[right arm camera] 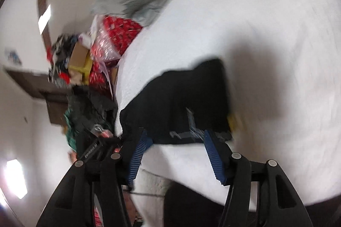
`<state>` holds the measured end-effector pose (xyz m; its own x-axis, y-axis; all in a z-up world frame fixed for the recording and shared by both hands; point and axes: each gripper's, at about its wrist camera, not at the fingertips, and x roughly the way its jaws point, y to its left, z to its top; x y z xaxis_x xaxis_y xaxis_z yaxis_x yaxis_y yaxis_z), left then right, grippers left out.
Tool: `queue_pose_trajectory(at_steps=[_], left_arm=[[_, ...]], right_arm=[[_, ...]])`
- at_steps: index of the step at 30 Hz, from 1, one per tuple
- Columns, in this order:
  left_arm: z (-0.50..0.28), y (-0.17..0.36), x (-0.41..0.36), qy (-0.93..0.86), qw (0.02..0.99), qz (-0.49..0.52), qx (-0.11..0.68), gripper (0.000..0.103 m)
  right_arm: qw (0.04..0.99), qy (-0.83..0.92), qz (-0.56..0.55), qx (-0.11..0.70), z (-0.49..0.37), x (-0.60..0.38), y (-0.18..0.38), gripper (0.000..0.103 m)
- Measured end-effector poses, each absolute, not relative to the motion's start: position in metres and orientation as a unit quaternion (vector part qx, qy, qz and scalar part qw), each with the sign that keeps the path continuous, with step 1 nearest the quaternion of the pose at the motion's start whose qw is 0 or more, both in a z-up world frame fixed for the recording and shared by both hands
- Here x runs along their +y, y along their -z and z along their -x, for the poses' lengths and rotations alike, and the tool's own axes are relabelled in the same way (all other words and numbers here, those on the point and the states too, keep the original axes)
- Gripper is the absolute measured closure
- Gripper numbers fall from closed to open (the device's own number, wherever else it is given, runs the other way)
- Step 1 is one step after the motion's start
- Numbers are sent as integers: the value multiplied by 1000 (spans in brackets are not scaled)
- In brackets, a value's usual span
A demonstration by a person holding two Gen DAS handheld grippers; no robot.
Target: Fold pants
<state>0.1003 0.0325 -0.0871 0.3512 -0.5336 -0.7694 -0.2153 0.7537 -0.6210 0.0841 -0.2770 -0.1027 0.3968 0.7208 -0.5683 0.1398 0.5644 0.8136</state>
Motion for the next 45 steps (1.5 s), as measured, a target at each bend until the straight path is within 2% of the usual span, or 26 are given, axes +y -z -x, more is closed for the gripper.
queue_pose_trajectory(at_steps=[8,10,11,12,13,15,17,24,26,28,30,31,33,34,36,45], left_arm=[[-126,95,-2,115,742,291,593,44],[-138,92,-13,110,747,277,594,49],[-140,88,-15,111,751,274,591,69],[-144,84,-18,121,754,268,587,82],[-146,81,-21,122,761,255,584,82],[-149,79,-25,101,789,185,577,82],[-151,89,-27,83,794,138,586,82],[-154,100,-6,106,768,187,604,81],[-152,96,2,113,760,208,605,81],[-145,93,16,126,751,230,605,81],[-139,92,23,135,743,254,604,81],[-134,93,28,137,741,267,601,78],[-128,94,33,138,736,287,597,57],[-127,95,34,136,731,295,600,54],[-126,96,33,136,727,300,602,54],[-139,103,12,167,699,296,630,53]], right_arm=[[643,-173,-542,512,-87,-276,161,44],[626,-152,-574,505,-87,-277,174,47],[621,-142,-587,500,-87,-278,178,51],[625,-134,-589,495,-87,-278,178,74],[635,-136,-586,484,-86,-278,173,91],[672,-145,-561,461,-83,-280,158,92],[711,-141,-513,459,-79,-277,147,92],[680,-117,-535,488,-74,-280,188,92],[671,-126,-537,495,-75,-282,184,86],[663,-133,-535,506,-70,-286,176,69],[669,-137,-527,505,-61,-291,161,65],[678,-143,-523,496,-59,-293,153,65],[710,-145,-502,472,-60,-301,132,63],[727,-145,-489,459,-64,-303,122,57],[756,-143,-455,449,-80,-302,109,53],[762,-154,-420,469,-114,-284,112,53]])
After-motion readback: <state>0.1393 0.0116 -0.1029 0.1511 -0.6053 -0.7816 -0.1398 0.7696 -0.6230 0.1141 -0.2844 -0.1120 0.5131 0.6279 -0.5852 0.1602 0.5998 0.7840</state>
